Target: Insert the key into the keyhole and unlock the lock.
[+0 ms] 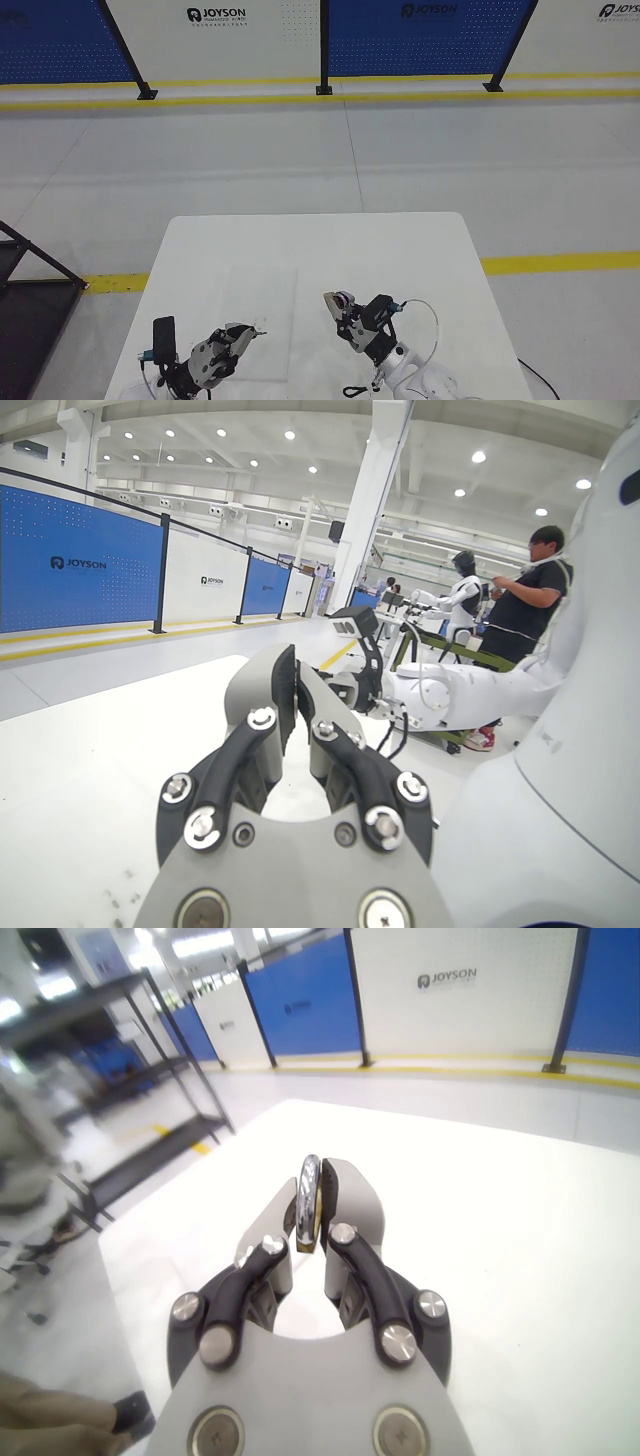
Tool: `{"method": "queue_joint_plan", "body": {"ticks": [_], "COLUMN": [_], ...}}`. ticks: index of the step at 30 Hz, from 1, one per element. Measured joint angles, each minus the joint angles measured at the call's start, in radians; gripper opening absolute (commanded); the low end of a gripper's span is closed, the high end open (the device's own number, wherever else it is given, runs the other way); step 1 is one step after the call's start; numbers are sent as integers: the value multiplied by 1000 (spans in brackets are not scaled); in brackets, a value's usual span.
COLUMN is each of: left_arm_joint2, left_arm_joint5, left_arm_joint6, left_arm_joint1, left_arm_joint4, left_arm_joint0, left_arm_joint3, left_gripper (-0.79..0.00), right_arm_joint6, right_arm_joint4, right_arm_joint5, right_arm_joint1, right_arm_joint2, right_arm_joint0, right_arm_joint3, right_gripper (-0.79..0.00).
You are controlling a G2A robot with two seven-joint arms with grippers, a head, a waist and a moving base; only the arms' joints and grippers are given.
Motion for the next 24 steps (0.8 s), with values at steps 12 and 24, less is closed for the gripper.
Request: {"method": "queue_joint_plan", "body": {"ticks": [12,24], "left_arm_joint2": [-2,51], "left_arm_joint5": [78,115], "left_arm_joint6": [-42,-22], "left_arm_joint1": [-1,-14], "left_arm_joint4": [15,-142], "left_arm_joint0": [-7,-32], "left_arm_joint3": [6,-11], "left_gripper": [-785,-785], "right_arm_joint6": [-12,-82], "right_arm_joint4": [-44,114], "right_arm_joint5": [24,-67], "right_arm_joint1": [4,-4], "right_arm_joint2": [22,-1], "right_arm_joint0": [-3,3], "right_arm_joint3": [-8,-3], "right_gripper": [-785,-785]}}
